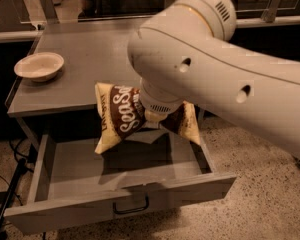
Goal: Pick brown chip bag from top drawer and place on counter
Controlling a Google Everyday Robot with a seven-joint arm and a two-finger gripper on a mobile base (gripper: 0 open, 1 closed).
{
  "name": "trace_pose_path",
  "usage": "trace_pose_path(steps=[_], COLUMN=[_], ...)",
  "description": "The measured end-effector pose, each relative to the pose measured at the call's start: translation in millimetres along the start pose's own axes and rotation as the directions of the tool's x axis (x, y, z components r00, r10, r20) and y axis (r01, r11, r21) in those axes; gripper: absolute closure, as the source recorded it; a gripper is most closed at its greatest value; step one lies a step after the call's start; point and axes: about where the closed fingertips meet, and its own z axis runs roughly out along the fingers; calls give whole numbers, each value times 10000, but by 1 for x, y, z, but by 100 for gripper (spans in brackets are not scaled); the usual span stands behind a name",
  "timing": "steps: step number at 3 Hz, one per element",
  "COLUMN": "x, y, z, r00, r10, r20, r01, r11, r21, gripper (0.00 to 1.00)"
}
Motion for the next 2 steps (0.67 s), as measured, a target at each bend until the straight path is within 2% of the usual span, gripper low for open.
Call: trace_pose_path(steps=[1, 2], x=[4, 6], y=[-23, -24], z=[-29, -25], r00=[9941, 9915], r10=[917, 1142], r20=[-587, -617], r01=[-848, -1069], r11=[9901, 9882], r21=[1114, 1098], gripper=[100, 100])
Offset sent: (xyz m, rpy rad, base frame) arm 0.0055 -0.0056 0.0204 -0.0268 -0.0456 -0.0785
